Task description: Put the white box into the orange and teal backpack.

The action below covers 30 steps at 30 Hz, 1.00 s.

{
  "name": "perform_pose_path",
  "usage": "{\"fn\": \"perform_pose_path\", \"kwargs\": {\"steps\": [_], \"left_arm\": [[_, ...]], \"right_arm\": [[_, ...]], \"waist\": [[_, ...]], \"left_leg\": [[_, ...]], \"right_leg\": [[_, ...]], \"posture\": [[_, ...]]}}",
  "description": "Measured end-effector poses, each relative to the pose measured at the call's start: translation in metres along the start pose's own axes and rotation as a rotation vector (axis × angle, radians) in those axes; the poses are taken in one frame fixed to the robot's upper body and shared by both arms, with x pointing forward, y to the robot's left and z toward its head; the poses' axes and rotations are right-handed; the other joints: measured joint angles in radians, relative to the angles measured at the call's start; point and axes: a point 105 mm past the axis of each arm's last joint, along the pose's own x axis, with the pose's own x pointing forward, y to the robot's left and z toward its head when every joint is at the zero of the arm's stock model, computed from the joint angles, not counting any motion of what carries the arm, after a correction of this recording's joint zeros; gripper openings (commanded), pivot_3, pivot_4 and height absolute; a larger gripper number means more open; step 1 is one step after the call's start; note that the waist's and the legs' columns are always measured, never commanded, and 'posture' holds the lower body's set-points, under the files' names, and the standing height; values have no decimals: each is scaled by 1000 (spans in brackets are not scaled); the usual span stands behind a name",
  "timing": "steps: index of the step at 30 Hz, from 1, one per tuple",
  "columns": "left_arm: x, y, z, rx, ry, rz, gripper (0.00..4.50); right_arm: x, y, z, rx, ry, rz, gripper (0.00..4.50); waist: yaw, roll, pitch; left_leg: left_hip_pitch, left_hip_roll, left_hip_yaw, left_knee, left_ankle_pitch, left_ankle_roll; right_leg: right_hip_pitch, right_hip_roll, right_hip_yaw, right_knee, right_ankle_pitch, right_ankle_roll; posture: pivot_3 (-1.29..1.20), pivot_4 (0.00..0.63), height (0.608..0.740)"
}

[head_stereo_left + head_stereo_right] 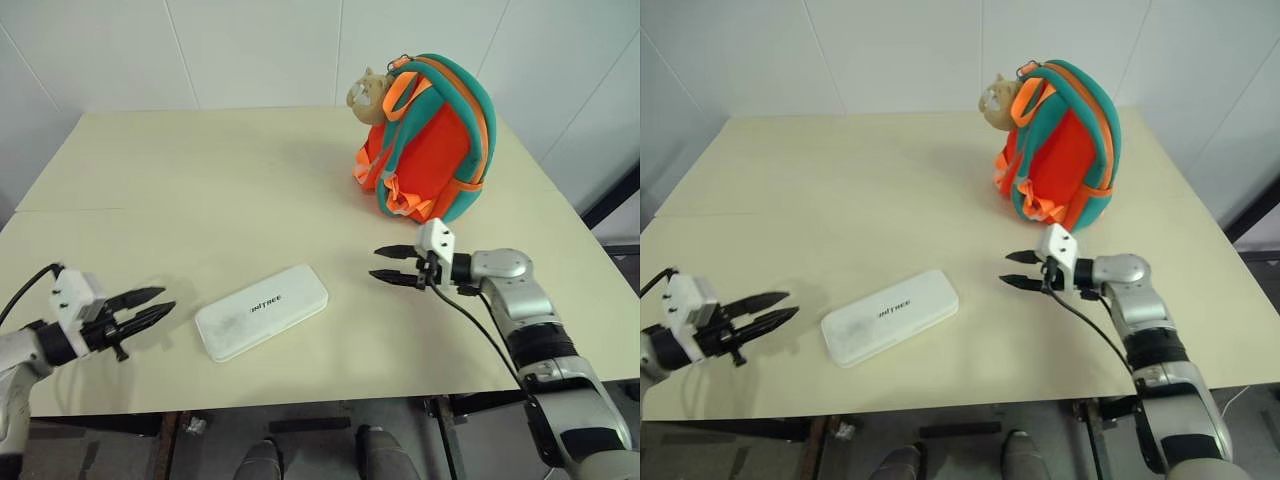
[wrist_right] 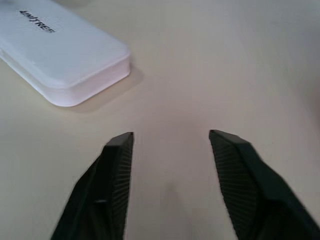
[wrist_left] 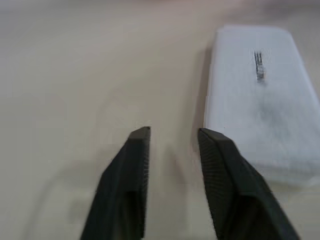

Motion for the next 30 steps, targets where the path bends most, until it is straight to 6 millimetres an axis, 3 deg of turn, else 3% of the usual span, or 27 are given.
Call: {"fn": "perform_pose_path", "kwargs": {"steps": [3, 4, 5, 12, 18, 25, 30], "left_arm": [[-10, -11, -11, -44, 44, 9, 0], [-9, -15, -12, -54, 48, 3, 0], [-8, -18, -12, -63, 44, -3, 0], [8, -48, -17, -113, 59, -103, 0], [15, -59, -24, -148, 77, -157, 0], [35, -52, -13, -121, 23, -179, 0], [44, -44, -12, -111, 8, -175, 0]], "right_arm": [[12, -3, 0, -11, -4, 28, 439], [17, -2, 2, -19, -11, 45, 96], [22, -1, 3, -26, -21, 57, 37], [45, -4, -11, 14, 20, 42, 37], [61, 8, -17, 50, 13, 70, 37], [64, 26, -16, 15, -15, 171, 37], [54, 32, -17, -5, -29, 184, 37]], "waist": [[5, 0, 0], [7, 0, 0], [7, 0, 0], [-1, 0, 0], [-8, 0, 0], [-9, 0, 0], [-4, 0, 0]], "left_leg": [[0, 0, 0, 0, 0, 0], [0, 0, 0, 0, 0, 0], [1, 0, 0, 0, 0, 0], [2, 0, 0, -1, 1, -1], [2, 1, 0, -2, 1, -1], [3, 1, -1, -1, 1, -1], [3, 1, -1, 0, 1, -1]], "right_leg": [[0, 0, 0, 0, 0, 0], [0, 0, 0, 1, 0, 0], [1, 0, -1, 1, 0, 0], [1, 1, -1, 2, 0, -1], [0, 1, -1, 3, -1, -2], [0, 1, -1, 6, -1, -2], [0, 1, -1, 7, -1, -2]], "posture": [[0, 150, 740], [0, 150, 740], [0, 150, 740], [0, 150, 740], [0, 150, 740], [0, 150, 740], [0, 150, 740]]}}
